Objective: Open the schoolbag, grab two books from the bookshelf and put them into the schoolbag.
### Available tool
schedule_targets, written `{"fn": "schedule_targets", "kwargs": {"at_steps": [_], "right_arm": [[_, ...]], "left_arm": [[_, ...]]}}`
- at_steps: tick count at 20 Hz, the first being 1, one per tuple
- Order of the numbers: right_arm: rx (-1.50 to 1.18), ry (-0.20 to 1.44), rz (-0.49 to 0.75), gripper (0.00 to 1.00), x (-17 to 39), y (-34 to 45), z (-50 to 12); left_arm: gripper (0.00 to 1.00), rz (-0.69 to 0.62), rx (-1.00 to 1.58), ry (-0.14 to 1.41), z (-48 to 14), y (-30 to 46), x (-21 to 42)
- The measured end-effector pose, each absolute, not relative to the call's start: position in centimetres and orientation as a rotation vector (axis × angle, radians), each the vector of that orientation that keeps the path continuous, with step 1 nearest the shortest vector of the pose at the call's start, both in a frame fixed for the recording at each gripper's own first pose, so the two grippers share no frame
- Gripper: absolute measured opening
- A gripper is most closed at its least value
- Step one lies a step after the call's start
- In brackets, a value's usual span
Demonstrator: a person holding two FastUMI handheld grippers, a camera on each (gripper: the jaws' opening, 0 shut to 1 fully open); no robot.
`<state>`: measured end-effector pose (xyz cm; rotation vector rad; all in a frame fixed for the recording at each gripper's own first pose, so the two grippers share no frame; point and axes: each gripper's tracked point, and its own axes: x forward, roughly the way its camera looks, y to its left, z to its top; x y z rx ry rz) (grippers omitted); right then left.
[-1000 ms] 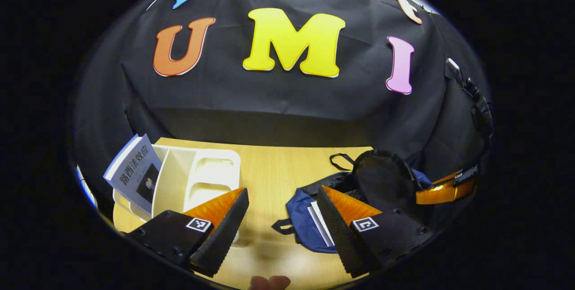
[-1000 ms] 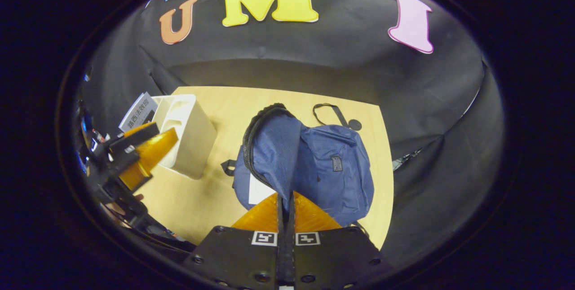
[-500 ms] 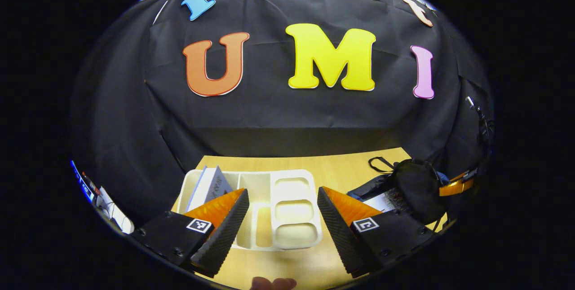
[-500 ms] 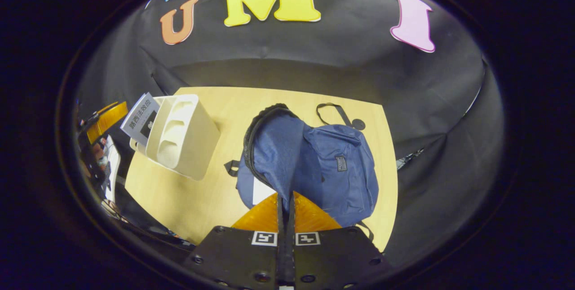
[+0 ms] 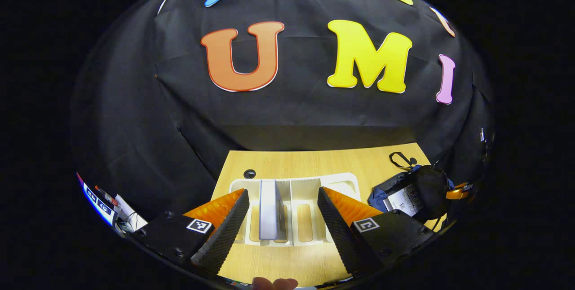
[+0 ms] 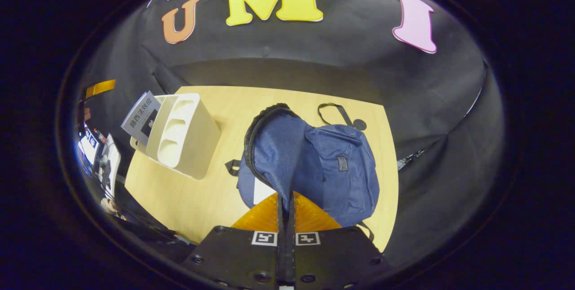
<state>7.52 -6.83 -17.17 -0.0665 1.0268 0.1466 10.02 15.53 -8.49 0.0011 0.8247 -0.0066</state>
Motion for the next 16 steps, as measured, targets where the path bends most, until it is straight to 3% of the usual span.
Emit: {"fn": "schedule_targets", "kwargs": {"at_steps": [9, 16], "right_arm": [[-0.056, 1.03, 0.128, 0.0, 7.2, -7.8, -17.2], [-0.036, 1.036, 0.121, 0.0, 7.1, -7.9, -17.5]], "left_arm": [[0.98, -0.059, -0.077, 1.205, -15.7, 16.5, 8.5], [0.99, -0.027, -0.191, 1.454, -20.7, 17.0, 7.1]]}}
